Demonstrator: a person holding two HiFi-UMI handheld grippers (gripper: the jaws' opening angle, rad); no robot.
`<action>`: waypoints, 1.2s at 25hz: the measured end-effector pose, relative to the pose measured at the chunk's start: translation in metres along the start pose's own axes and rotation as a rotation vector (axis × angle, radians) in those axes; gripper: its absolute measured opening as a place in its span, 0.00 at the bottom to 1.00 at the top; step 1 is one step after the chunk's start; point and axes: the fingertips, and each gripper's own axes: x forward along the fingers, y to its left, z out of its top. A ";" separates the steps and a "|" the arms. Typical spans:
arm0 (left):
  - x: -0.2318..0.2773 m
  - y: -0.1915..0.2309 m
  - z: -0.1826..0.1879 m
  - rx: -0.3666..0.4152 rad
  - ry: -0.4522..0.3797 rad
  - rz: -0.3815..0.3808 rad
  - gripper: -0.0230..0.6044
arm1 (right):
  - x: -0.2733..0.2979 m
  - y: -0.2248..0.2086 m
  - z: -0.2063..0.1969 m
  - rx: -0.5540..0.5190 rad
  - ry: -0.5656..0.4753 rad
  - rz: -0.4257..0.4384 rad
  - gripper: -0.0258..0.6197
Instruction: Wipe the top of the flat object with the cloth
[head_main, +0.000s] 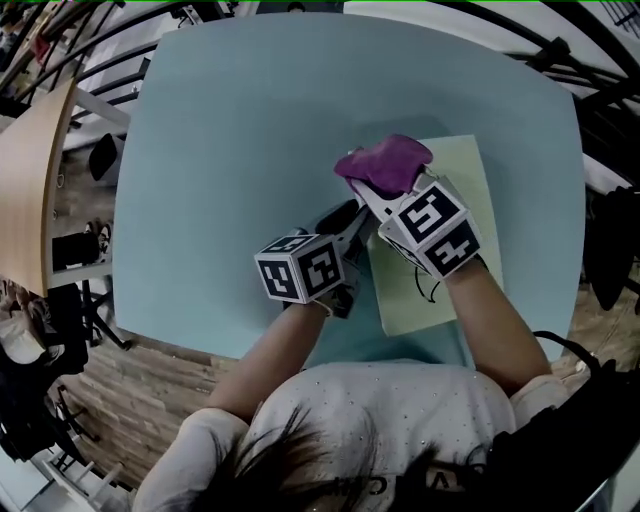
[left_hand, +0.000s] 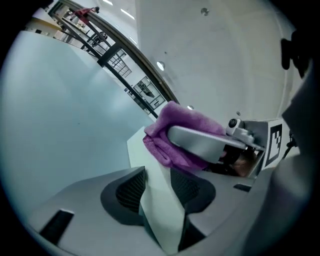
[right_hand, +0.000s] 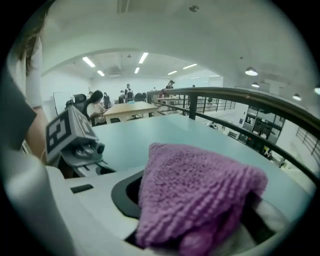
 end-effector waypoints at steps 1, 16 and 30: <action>-0.001 0.001 0.000 -0.007 0.000 -0.006 0.29 | 0.005 0.001 -0.006 -0.030 0.028 -0.013 0.09; -0.004 0.006 0.005 -0.039 0.007 -0.058 0.27 | -0.056 -0.116 -0.077 0.090 0.121 -0.384 0.09; -0.001 0.007 0.009 -0.058 0.017 -0.075 0.26 | -0.111 -0.177 -0.121 0.227 0.134 -0.594 0.09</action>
